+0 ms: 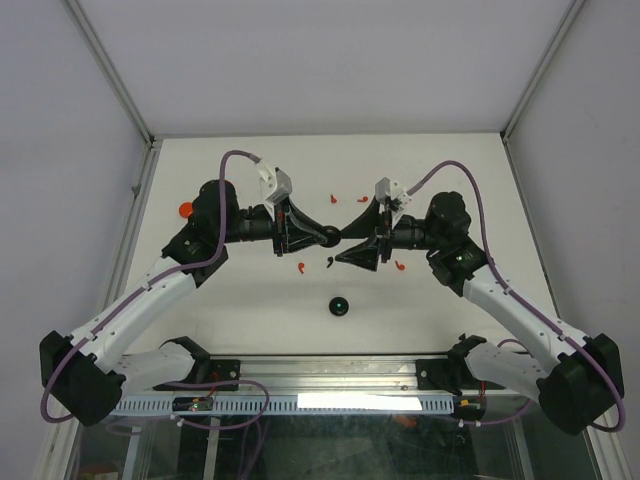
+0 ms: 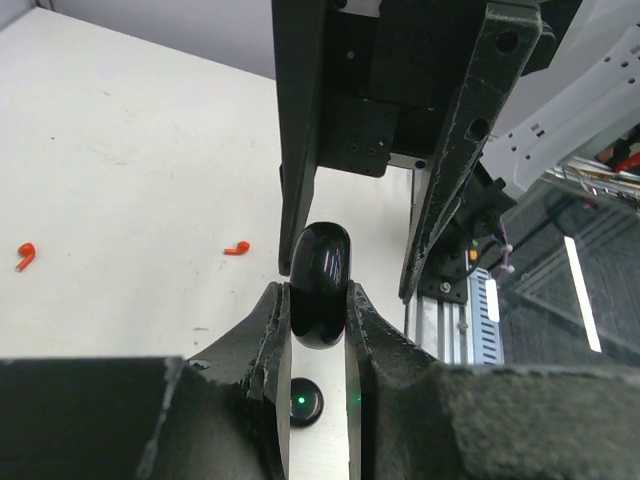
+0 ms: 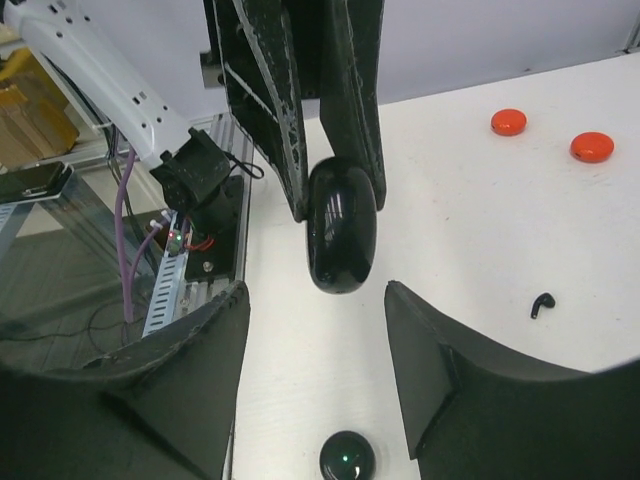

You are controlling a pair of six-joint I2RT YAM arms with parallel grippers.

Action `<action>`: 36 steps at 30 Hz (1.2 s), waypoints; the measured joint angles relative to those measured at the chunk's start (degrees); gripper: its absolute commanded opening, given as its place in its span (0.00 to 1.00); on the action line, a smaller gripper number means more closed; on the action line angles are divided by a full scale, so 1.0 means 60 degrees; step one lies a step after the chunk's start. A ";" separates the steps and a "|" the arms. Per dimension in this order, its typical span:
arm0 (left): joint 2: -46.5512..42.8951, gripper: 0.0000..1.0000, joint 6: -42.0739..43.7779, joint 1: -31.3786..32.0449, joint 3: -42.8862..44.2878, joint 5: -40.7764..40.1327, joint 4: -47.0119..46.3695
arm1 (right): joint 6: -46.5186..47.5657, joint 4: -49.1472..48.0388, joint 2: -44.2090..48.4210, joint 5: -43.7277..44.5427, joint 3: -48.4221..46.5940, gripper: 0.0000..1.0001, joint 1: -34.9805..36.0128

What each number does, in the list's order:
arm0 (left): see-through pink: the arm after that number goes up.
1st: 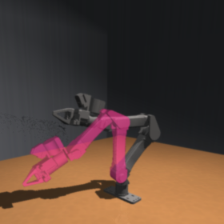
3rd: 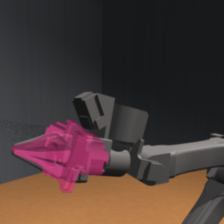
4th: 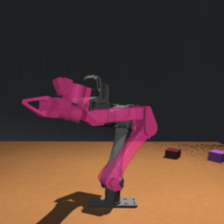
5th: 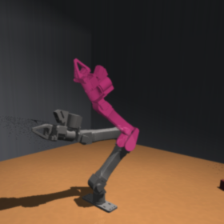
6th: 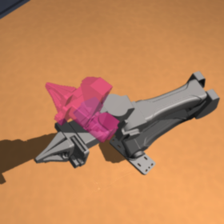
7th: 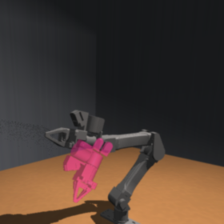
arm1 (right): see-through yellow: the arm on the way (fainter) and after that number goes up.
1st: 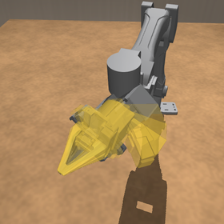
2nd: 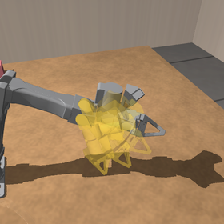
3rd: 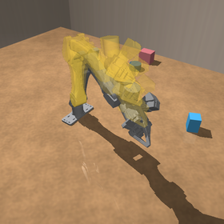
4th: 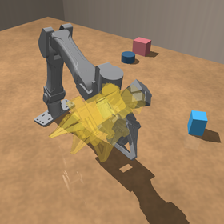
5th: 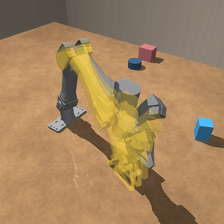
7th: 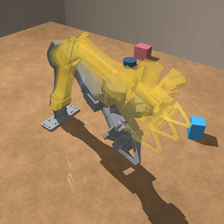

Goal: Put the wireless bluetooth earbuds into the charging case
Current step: Open the charging case.

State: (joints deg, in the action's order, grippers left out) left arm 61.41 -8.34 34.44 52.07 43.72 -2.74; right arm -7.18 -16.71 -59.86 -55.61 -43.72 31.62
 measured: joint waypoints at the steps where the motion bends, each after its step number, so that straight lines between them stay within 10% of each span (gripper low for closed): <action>1: 0.0080 0.00 0.0262 0.0000 0.0222 0.0091 0.0408 | 0.0131 0.0124 0.0000 -0.0040 0.0000 0.59 0.0000; 13: 0.1031 0.00 0.2510 0.0015 0.1832 0.0696 0.3592 | 0.0725 0.0393 -0.0091 -0.0375 -0.0058 0.51 0.0076; 36: 0.1195 0.00 0.3501 0.0350 0.2426 0.0324 0.4838 | 0.0801 0.0255 -0.0863 -0.0084 -0.0321 0.29 0.0554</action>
State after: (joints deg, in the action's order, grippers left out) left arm 68.58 12.67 36.53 66.63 45.67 26.28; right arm -2.37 -15.18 -65.04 -56.12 -45.65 34.94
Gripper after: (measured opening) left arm 0.197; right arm 0.334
